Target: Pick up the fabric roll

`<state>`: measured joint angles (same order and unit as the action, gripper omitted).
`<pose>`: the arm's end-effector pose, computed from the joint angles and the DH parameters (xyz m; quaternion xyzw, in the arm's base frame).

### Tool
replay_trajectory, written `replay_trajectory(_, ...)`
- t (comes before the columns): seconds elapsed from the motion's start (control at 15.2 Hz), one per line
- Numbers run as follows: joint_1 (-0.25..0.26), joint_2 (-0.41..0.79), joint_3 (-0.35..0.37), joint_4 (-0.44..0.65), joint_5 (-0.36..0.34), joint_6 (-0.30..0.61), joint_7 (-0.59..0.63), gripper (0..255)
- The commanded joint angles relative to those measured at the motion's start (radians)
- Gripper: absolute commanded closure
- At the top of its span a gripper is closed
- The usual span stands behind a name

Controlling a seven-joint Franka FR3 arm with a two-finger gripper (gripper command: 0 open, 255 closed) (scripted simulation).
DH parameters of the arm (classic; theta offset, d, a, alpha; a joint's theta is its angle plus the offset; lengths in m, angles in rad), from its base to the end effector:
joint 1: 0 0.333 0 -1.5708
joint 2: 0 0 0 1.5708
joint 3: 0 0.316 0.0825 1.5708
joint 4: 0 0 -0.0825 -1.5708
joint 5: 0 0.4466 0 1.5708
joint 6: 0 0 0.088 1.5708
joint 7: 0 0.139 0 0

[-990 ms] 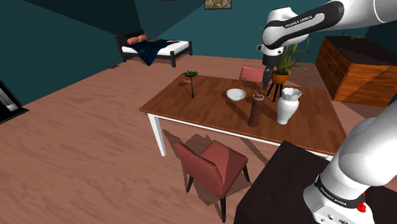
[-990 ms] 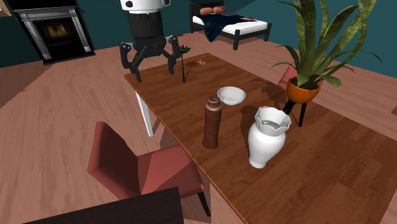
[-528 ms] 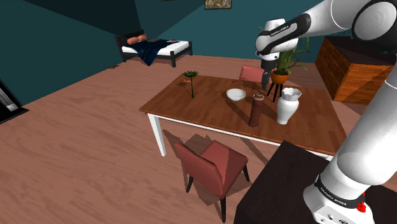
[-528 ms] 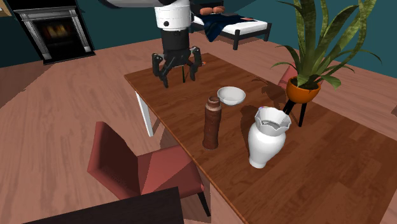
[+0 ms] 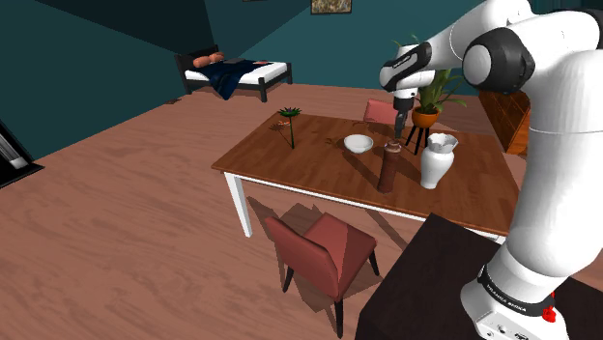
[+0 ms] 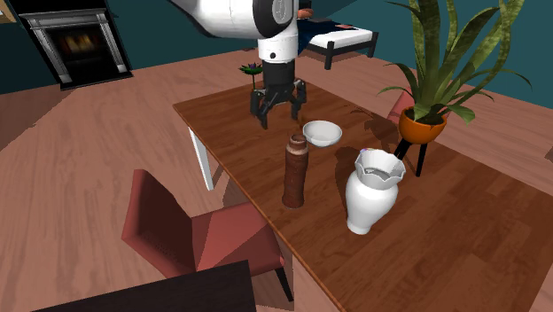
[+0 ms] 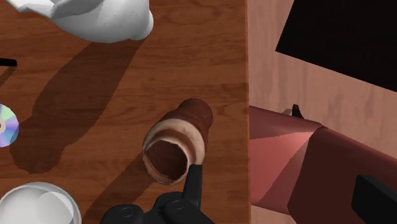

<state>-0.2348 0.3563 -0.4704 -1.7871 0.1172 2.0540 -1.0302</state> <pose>0.5358 -0.4260 0.3053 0.9889 0.1441 -0.0372 0.0001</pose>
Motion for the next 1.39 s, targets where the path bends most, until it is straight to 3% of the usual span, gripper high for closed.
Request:
replay_trajectory(0.0, -0.036, 0.090, 0.009, 0.095, 0.035, -0.017, -0.036, 0)
replay_trajectory(0.4, -0.147, 0.335, 0.045, 0.381, 0.099, -0.077, -0.104, 0)
replay_trajectory(0.99, -0.153, 0.381, 0.058, 0.353, 0.116, -0.004, -0.110, 0)
replay_trajectory(1.06, -0.153, 0.383, 0.058, 0.356, 0.116, -0.006, -0.110, 255)
replay_trajectory(1.32, -0.153, 0.383, 0.059, 0.357, 0.116, -0.006, -0.109, 255)
